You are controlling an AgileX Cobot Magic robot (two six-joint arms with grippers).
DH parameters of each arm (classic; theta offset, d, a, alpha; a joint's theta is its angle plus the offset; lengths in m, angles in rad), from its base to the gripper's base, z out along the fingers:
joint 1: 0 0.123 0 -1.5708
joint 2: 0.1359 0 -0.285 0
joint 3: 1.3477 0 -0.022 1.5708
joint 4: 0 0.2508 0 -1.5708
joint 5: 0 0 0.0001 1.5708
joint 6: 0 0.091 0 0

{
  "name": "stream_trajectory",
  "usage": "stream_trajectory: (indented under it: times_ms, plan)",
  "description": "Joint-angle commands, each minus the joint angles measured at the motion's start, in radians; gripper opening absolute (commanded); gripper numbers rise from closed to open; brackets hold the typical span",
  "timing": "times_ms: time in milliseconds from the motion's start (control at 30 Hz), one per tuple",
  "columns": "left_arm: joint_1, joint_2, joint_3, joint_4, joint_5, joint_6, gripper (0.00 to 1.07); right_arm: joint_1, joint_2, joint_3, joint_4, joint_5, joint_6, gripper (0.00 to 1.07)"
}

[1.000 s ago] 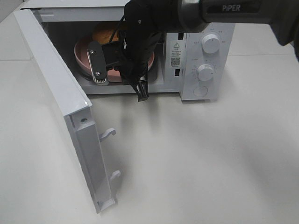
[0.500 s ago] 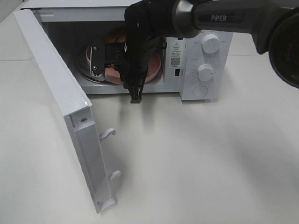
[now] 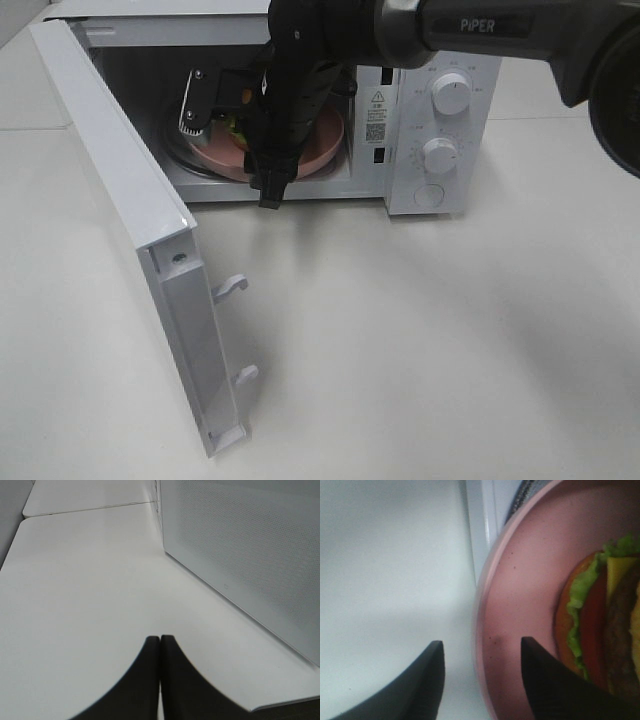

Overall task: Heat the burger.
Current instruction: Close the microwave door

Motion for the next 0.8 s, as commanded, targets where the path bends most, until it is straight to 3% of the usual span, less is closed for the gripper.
stream_trajectory:
  times_ms: [33,433,800]
  plan:
    - [0.000,-0.020,0.000,-0.004,-0.013,0.001,0.00,0.000,-0.016,-0.005,0.006,0.024,0.086,0.55]
    - [0.000,-0.020,0.000,-0.004,-0.013,0.001,0.00,0.001,-0.049,-0.006,0.004,0.102,0.348,0.67]
    - [0.000,-0.020,0.000,-0.004,-0.013,0.001,0.00,0.001,-0.120,-0.007,0.010,0.221,0.517,0.69]
